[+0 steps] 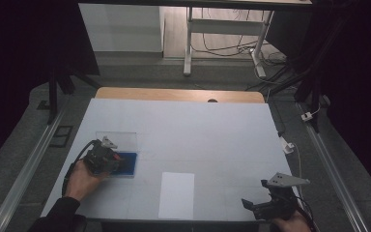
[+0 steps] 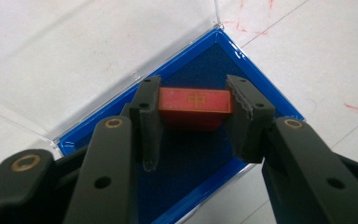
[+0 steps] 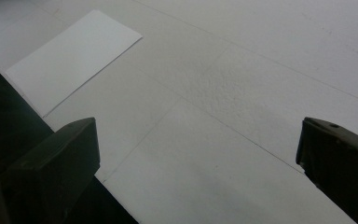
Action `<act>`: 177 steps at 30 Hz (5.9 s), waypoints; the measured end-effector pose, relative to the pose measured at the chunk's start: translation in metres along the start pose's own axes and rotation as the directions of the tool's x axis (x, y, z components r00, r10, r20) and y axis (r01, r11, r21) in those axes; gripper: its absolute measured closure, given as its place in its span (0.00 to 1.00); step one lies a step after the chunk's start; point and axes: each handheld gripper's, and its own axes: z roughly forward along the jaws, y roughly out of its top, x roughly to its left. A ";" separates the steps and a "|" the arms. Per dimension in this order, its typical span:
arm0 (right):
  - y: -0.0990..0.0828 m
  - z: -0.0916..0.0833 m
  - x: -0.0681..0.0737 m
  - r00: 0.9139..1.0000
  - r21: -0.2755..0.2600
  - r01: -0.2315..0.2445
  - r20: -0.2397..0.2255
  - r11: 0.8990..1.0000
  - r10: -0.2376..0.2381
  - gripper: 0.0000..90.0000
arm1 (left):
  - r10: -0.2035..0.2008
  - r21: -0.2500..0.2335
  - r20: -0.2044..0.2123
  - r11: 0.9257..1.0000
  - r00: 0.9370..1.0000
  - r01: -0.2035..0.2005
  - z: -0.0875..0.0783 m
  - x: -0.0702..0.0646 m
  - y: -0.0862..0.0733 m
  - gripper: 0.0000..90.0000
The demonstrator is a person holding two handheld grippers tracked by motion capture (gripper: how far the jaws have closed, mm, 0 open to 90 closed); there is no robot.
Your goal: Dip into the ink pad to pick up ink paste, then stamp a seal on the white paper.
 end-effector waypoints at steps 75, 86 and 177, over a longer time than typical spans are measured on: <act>0.000 -0.001 0.000 1.000 -0.002 0.000 0.000 1.000 0.000 0.00 | -0.105 -0.014 0.011 0.994 0.994 0.105 -0.007 0.013 -0.016 0.65; 0.000 0.000 0.000 1.000 -0.002 0.003 0.001 1.000 -0.003 0.00 | -0.097 -0.011 0.000 0.995 0.995 0.097 -0.007 0.011 -0.016 0.65; 0.000 -0.001 0.000 1.000 -0.003 0.003 0.004 1.000 -0.003 0.00 | 0.082 -0.212 0.219 0.977 0.972 -0.035 -0.049 -0.055 0.023 0.65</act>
